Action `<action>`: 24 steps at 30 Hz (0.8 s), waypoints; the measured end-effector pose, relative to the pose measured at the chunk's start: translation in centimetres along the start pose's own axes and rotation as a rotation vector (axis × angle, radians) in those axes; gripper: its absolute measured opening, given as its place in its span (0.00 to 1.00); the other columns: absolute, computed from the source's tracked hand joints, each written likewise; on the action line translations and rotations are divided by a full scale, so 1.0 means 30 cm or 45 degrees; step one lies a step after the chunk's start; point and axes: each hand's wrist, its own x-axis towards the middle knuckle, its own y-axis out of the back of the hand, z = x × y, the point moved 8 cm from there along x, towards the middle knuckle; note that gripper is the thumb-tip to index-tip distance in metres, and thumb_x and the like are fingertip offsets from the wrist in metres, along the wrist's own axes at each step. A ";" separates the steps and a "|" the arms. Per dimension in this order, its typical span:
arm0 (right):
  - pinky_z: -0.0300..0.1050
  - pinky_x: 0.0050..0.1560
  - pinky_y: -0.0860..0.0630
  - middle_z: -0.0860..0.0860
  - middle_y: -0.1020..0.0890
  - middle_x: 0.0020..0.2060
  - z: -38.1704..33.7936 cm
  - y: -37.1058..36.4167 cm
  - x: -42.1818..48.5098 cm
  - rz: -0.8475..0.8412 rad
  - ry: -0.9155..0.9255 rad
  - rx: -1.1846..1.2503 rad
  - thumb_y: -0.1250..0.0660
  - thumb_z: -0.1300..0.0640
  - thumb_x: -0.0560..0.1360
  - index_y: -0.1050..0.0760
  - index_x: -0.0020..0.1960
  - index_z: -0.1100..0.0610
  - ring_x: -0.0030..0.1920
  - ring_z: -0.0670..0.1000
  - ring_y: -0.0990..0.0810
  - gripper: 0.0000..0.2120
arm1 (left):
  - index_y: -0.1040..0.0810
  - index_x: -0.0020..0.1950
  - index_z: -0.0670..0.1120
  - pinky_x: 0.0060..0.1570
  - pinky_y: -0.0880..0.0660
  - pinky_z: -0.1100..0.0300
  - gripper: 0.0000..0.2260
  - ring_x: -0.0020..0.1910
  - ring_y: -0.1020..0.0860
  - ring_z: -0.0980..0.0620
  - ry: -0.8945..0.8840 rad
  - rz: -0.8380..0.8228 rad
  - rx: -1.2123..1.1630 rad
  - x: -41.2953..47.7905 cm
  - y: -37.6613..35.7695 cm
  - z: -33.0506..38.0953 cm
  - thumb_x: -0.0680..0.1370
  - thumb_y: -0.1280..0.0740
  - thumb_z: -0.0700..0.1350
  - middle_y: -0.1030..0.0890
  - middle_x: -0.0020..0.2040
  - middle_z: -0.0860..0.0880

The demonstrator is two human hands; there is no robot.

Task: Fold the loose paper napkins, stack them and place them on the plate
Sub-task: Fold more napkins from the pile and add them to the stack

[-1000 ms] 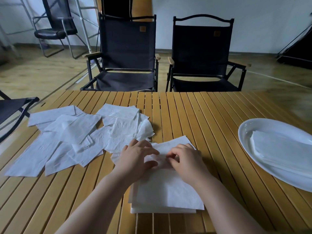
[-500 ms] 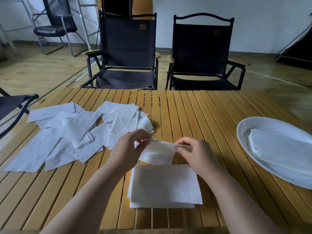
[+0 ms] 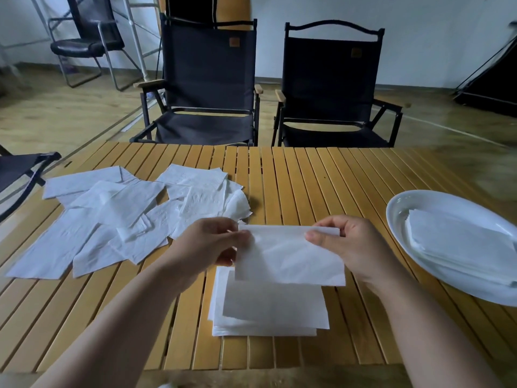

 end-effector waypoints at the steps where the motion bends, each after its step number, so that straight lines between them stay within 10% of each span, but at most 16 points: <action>1: 0.55 0.43 0.19 0.49 0.14 0.39 0.016 -0.008 -0.003 -0.066 -0.057 -0.029 0.23 0.48 0.71 0.17 0.41 0.51 0.42 0.53 0.15 0.08 | 0.17 0.45 0.40 0.45 0.20 0.53 0.07 0.36 0.20 0.51 0.081 -0.048 0.014 -0.013 -0.010 -0.013 0.76 0.28 0.44 0.18 0.37 0.46; 12: 0.43 0.34 0.30 0.48 0.24 0.29 0.087 -0.111 -0.043 -0.411 -0.297 -0.531 0.21 0.47 0.69 0.21 0.39 0.53 0.31 0.50 0.26 0.13 | 0.16 0.48 0.44 0.34 0.22 0.63 0.02 0.33 0.17 0.52 0.283 -0.096 0.473 -0.027 -0.012 -0.107 0.77 0.28 0.41 0.14 0.39 0.45; 24: 0.44 0.40 0.27 0.51 0.18 0.44 0.124 -0.081 -0.053 -0.386 -0.473 -0.641 0.24 0.45 0.71 0.22 0.44 0.53 0.45 0.50 0.20 0.13 | 0.19 0.51 0.52 0.37 0.20 0.62 0.07 0.42 0.20 0.53 0.076 -0.106 0.890 -0.006 -0.012 -0.097 0.75 0.26 0.50 0.19 0.48 0.53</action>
